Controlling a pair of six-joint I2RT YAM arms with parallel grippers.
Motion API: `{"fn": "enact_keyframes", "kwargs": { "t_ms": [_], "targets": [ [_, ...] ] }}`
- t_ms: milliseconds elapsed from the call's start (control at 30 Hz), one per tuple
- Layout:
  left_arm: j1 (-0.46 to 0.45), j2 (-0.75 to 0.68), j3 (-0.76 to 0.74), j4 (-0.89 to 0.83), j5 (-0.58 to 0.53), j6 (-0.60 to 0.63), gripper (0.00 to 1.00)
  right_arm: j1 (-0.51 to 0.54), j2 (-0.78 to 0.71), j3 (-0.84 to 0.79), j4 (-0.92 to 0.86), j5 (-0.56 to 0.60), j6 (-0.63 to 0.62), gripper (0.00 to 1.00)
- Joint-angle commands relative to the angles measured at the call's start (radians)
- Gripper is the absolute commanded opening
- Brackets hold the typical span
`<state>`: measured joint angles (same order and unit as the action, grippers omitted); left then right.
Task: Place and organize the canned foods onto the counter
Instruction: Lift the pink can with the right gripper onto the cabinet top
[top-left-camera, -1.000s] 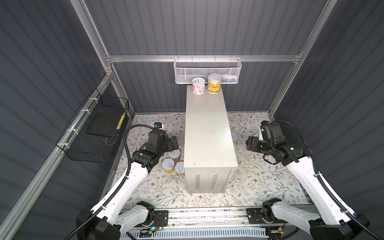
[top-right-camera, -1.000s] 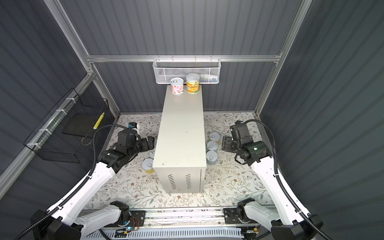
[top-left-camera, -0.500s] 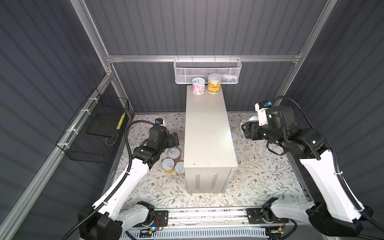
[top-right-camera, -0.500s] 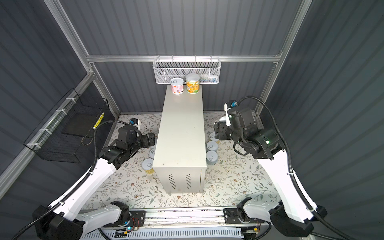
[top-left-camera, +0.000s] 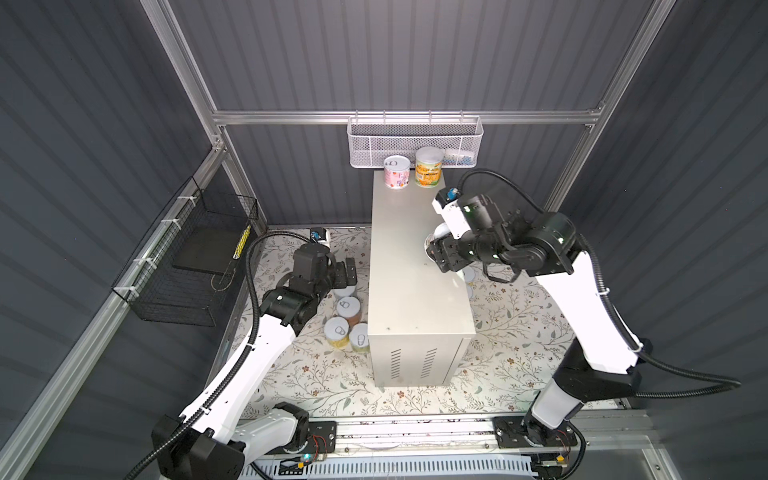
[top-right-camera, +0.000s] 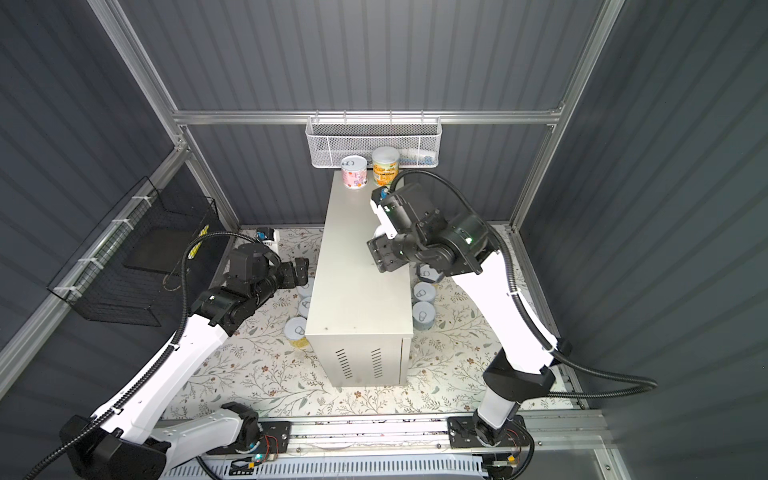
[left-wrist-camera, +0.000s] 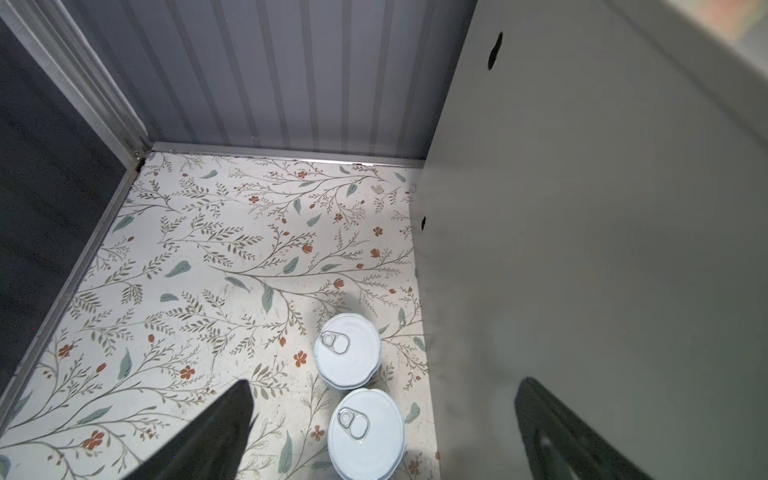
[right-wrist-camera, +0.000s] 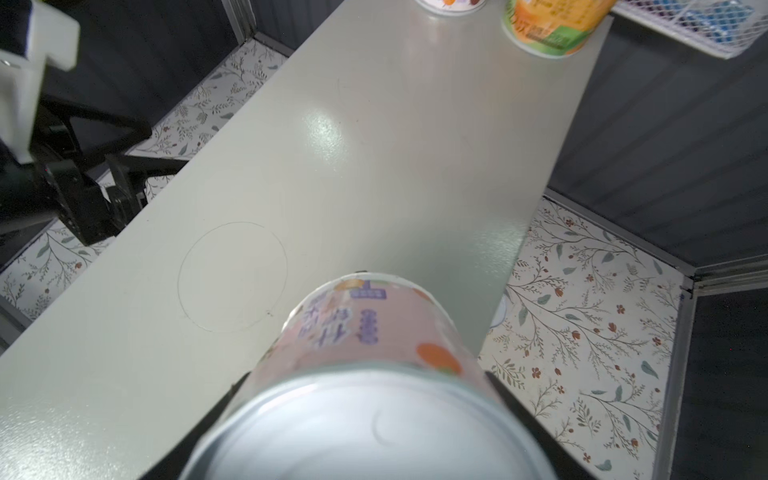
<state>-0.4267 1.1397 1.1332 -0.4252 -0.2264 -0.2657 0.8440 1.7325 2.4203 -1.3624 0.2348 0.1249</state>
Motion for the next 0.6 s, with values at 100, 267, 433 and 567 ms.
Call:
{"fn": "enact_keyframes", "kwargs": {
  "t_ms": [100, 267, 433, 567],
  "targets": [
    [0.002, 0.017, 0.057, -0.025, 0.049, 0.041, 0.99, 0.068, 0.052, 0.097, 0.012, 0.009, -0.052, 0.0],
    [0.002, 0.019, 0.076, -0.041, 0.039, 0.05, 0.99, 0.087, 0.1, 0.131, 0.006, -0.041, -0.064, 0.0],
    [0.002, 0.025, 0.089, -0.052, 0.041, 0.055, 0.99, 0.09, 0.132, 0.131, 0.002, -0.058, -0.067, 0.02],
    [0.002, 0.022, 0.098, -0.061, 0.027, 0.063, 0.99, 0.095, 0.147, 0.139, 0.0, -0.09, -0.069, 0.46]
  ]
}}
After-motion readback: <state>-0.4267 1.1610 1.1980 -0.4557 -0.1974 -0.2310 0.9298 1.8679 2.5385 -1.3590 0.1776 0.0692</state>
